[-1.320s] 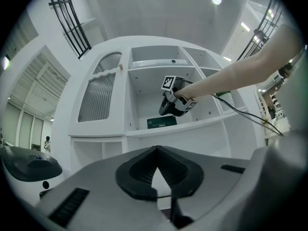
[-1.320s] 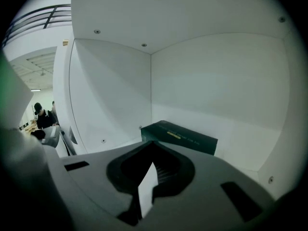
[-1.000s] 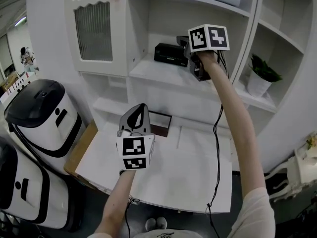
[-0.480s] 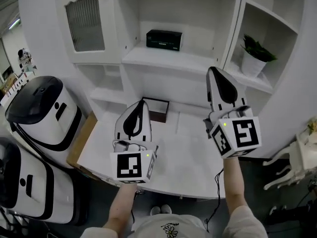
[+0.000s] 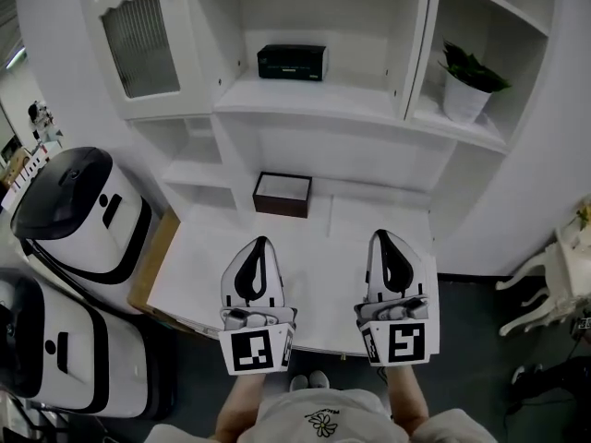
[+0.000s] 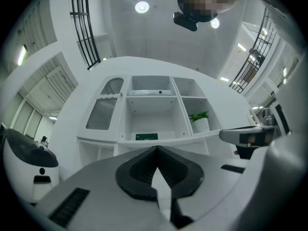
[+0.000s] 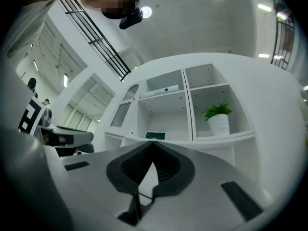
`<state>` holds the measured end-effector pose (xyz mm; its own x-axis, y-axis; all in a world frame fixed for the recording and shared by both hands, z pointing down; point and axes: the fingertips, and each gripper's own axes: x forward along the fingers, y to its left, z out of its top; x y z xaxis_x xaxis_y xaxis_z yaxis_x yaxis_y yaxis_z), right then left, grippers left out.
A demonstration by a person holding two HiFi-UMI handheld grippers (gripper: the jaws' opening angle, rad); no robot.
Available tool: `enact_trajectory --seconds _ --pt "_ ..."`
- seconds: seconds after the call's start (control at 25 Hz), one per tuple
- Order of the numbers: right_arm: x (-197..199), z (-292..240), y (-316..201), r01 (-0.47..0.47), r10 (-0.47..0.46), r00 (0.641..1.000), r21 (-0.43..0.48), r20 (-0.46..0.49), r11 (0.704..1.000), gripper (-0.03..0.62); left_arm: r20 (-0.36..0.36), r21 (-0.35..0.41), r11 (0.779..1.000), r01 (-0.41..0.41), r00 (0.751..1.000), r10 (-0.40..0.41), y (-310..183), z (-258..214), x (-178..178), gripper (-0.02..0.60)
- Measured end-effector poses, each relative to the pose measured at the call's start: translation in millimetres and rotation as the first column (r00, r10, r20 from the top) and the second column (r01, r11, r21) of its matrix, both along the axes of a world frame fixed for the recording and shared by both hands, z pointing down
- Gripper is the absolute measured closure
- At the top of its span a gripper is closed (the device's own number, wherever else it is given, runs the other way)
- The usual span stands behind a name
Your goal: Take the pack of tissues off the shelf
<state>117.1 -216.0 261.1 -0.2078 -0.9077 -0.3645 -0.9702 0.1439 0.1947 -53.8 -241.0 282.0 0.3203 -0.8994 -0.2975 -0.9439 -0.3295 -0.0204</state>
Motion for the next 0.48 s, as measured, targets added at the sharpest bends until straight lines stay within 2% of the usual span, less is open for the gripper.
enact_trajectory --seconds 0.2,0.48 --pt "-8.8 27.1 -0.7 0.033 -0.033 0.999 -0.074 0.002 0.997 0.591 0.021 -0.007 1.000 0.016 1.000 -0.016 -3.9 14.5 -0.3 0.583" --pt "-9.7 18.2 -3.2 0.067 -0.065 0.997 -0.050 0.032 0.997 0.591 0.020 0.016 1.000 0.018 1.000 -0.018 -6.7 3.2 1.7 0.583"
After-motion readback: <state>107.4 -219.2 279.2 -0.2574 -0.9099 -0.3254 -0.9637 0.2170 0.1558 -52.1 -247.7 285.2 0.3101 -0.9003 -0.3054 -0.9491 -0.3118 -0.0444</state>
